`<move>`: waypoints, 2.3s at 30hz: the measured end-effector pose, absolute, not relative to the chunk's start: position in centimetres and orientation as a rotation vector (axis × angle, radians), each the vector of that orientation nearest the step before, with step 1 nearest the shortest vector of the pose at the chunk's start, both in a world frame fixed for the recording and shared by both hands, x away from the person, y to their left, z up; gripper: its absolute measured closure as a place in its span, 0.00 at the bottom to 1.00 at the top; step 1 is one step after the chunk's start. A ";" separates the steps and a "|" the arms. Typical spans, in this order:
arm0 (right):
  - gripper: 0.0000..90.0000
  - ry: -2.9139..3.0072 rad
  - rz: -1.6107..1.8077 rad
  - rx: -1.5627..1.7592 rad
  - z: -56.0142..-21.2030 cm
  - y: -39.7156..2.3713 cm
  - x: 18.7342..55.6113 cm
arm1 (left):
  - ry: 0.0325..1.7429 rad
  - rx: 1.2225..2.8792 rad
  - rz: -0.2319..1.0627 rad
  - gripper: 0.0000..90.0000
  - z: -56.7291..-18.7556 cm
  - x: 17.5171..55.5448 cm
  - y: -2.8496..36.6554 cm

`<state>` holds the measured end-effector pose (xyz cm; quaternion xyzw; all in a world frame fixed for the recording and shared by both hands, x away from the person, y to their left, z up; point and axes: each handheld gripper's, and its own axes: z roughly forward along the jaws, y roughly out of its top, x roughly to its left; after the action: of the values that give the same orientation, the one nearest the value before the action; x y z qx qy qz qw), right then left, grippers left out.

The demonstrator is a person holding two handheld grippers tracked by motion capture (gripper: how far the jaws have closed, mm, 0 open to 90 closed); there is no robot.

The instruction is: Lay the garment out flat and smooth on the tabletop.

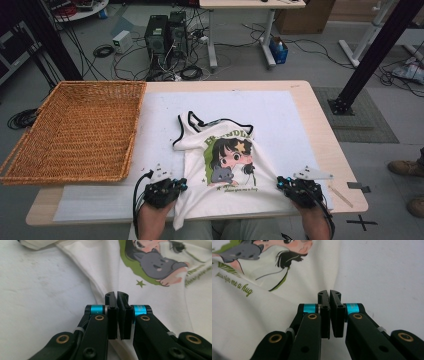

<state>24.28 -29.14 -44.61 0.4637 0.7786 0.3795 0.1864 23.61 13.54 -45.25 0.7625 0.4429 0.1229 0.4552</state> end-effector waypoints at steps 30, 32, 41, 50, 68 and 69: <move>0.98 2.250 1.019 1.287 -44.6 -27.1 26.4 | 1.190 1.880 0.419 0.97 -45.1 27.8 11.8; 0.98 2.243 1.043 1.289 -44.5 -27.7 25.1 | 1.166 1.891 0.411 0.97 -45.1 26.9 11.8; 0.76 2.182 1.167 1.307 -43.3 -29.0 23.0 | 1.133 1.842 0.421 0.91 -44.6 24.8 12.8; 0.68 2.078 1.139 1.350 -41.2 -29.3 30.2 | 1.145 1.704 0.437 0.51 -43.9 26.8 14.0; 0.98 2.317 0.996 1.409 -44.0 -23.9 43.2 | 1.090 1.738 0.460 0.50 -41.8 30.2 13.2; 1.00 2.330 0.986 1.398 -44.0 -24.0 43.3 | 1.093 1.741 0.463 0.50 -41.8 30.2 13.3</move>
<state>43.33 -23.98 -43.96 0.4797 0.7998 0.3383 0.1254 30.19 13.33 -41.81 0.7181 0.4510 0.1908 0.4945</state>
